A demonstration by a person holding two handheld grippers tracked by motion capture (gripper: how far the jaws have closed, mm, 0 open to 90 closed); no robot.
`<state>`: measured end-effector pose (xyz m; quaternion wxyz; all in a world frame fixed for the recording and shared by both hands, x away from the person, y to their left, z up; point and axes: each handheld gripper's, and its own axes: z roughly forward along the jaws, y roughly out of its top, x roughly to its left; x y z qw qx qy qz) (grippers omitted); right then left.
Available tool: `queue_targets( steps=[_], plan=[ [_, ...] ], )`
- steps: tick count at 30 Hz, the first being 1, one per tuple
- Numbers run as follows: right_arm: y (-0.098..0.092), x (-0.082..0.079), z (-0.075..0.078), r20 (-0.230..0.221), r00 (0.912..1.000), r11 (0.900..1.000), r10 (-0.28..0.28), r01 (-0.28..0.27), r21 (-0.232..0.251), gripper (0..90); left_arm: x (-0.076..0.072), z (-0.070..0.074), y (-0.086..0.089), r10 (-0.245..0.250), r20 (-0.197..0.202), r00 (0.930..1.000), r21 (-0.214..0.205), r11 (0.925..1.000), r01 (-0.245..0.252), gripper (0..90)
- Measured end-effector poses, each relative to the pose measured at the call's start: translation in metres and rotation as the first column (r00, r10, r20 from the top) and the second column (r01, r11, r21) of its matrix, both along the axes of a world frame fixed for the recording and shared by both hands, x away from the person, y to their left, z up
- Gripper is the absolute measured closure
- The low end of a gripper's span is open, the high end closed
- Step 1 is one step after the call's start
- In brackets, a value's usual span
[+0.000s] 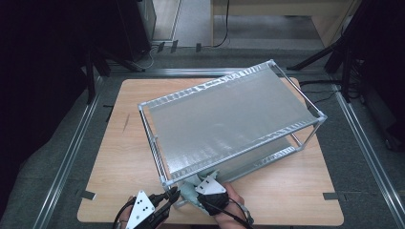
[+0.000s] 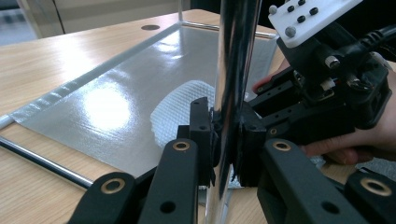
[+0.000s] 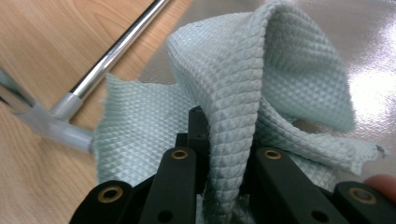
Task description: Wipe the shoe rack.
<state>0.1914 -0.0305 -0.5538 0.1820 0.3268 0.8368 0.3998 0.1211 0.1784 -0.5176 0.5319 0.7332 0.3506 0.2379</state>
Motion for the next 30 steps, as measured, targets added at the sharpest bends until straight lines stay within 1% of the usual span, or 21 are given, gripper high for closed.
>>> queue_targets(
  steps=[1, 3, 6, 8, 11, 13, 14, 17, 20, 21, 22, 23, 25, 28, 30],
  plan=[
    [-0.003, 0.002, 0.0, 0.0, 1.0, 1.0, -0.007, 0.007, -0.001, 83.8, 0.0, 0.0, 0.0, 0.001, 0.0, 1.0, 0.0, 1.0, -0.001, 81.1],
    [-0.012, 0.009, 0.0, 0.002, 0.9992, 0.9992, -0.04, 0.04, -0.005, 83.9, 0.0, 0.0, 0.001, 0.004, -0.001, 1.0, -0.002, 1.0, -0.004, 81.1],
    [-0.032, 0.02, 0.0, 0.012, 0.9951, 0.9951, -0.098, 0.098, -0.011, 83.9, 0.001, 0.0, 0.004, 0.011, -0.003, 0.9999, -0.004, 0.9999, -0.011, 81.0],
    [-0.048, 0.027, 0.001, 0.022, 0.9908, 0.9908, -0.134, 0.134, -0.019, 83.7, 0.001, 0.0, 0.005, 0.014, -0.002, 0.9999, -0.007, 0.9999, -0.014, 80.9],
    [-0.073, 0.041, 0.002, 0.021, 0.979, 0.979, -0.203, 0.203, -0.019, 83.7, 0.002, 0.0, 0.008, 0.022, -0.001, 0.9998, -0.008, 0.9997, -0.022, 80.9],
    [-0.092, 0.05, 0.002, 0.016, 0.9667, 0.9667, -0.256, 0.256, -0.013, 83.7, 0.002, 0.0, 0.009, 0.026, -0.003, 0.9997, -0.011, 0.9996, -0.026, 80.9],
    [-0.099, 0.054, 0.002, 0.016, 0.9622, 0.9622, -0.272, 0.272, -0.008, 83.7, 0.003, 0.0, 0.01, 0.028, -0.003, 0.9996, -0.011, 0.9995, -0.028, 80.9],
    [-0.123, 0.065, 0.003, 0.009, 0.9451, 0.9451, -0.327, 0.327, -0.001, 82.9, 0.003, 0.0, 0.012, 0.031, -0.003, 0.9995, -0.014, 0.9994, -0.032, 80.8],
    [-0.145, 0.073, 0.003, 0.01, 0.9231, 0.9232, -0.384, 0.384, -0.002, 81.8, 0.005, -0.001, 0.016, 0.036, -0.003, 0.9993, -0.015, 0.9992, -0.036, 80.9],
    [-0.152, 0.077, 0.004, 0.01, 0.9186, 0.9186, -0.395, 0.395, 0.002, 82.0, 0.005, -0.001, 0.017, 0.039, -0.002, 0.9993, -0.016, 0.9991, -0.039, 80.8],
    [-0.159, 0.079, 0.004, 0.008, 0.9121, 0.9121, -0.41, 0.41, 0.005, 82.3, 0.005, -0.001, 0.019, 0.045, -0.002, 0.999, -0.017, 0.9988, -0.045, 80.8],
    [-0.165, 0.082, 0.005, 0.012, 0.9054, 0.9054, -0.424, 0.425, -0.001, 83.3, 0.006, -0.001, 0.02, 0.049, -0.003, 0.9988, -0.019, 0.9986, -0.049, 80.8],
    [-0.177, 0.087, 0.006, 0.005, 0.8971, 0.8971, -0.442, 0.442, 0.0, 84.4, 0.007, -0.001, 0.023, 0.061, -0.003, 0.9982, -0.021, 0.9979, -0.061, 80.8],
    [-0.196, 0.091, 0.008, 0.01, 0.8733, 0.8734, -0.487, 0.487, 0.005, 85.2, 0.008, -0.001, 0.028, 0.072, -0.006, 0.9974, -0.026, 0.9971, -0.072, 80.7],
    [-0.207, 0.093, 0.008, 0.007, 0.854, 0.854, -0.52, 0.52, 0.016, 85.4, 0.009, -0.001, 0.03, 0.079, -0.006, 0.9968, -0.025, 0.9965, -0.079, 80.7]
  ],
)
